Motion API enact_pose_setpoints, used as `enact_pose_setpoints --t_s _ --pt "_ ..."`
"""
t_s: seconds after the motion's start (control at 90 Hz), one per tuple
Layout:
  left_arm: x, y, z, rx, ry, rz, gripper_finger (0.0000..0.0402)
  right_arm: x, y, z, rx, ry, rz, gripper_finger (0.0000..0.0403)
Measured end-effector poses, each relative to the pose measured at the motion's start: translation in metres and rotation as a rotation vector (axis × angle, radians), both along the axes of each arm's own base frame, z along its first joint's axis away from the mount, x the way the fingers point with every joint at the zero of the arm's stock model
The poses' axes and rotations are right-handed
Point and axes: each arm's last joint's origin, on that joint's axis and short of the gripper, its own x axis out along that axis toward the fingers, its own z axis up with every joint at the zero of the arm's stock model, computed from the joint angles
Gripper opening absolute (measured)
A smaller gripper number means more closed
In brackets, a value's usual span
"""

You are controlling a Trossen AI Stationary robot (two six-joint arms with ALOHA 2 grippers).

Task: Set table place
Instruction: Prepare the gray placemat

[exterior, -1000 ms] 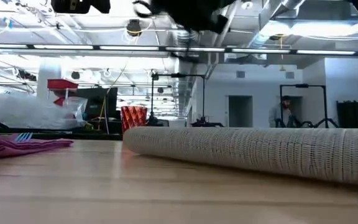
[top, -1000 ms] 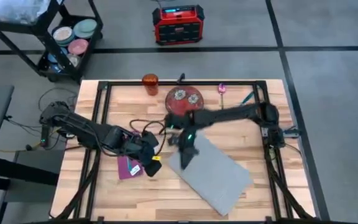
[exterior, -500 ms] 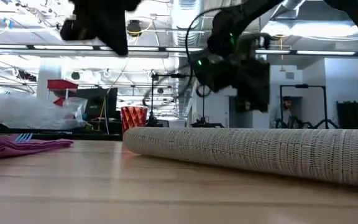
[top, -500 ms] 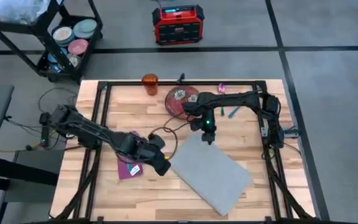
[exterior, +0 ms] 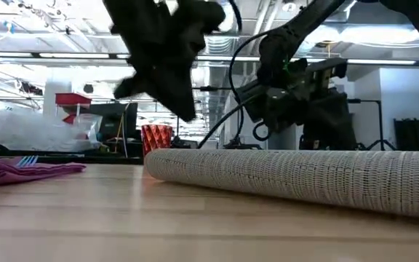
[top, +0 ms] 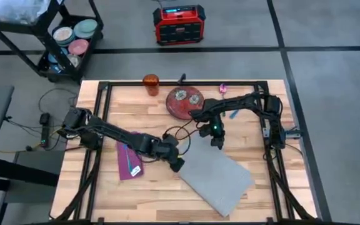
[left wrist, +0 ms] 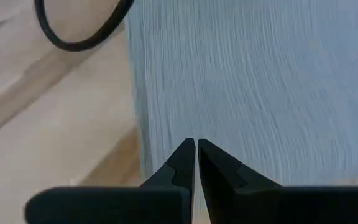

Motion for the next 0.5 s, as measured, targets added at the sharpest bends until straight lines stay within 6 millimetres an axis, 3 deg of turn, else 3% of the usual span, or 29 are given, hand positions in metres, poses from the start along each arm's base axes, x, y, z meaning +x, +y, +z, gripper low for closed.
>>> enact_pose_setpoints --t_s 0.189,0.311,0.367,0.5 --pt "0.001 -0.001 -0.023 -0.186 -0.250 0.044 0.0000 -0.007 -0.014 0.002 0.022 0.015 -0.020 0.0069" --pt "-0.001 -0.009 -0.022 -0.258 -0.490 0.023 0.0000 -0.010 -0.022 0.002 0.026 0.005 -0.032 0.0069" --pt "-0.006 -0.008 -0.029 -0.291 -0.454 0.042 0.0000 -0.011 -0.025 0.002 0.027 0.004 -0.040 0.0069" --pt "-0.024 -0.008 -0.055 -0.338 -0.138 0.020 0.0000 -0.012 -0.029 0.002 0.030 -0.007 -0.045 0.0069"
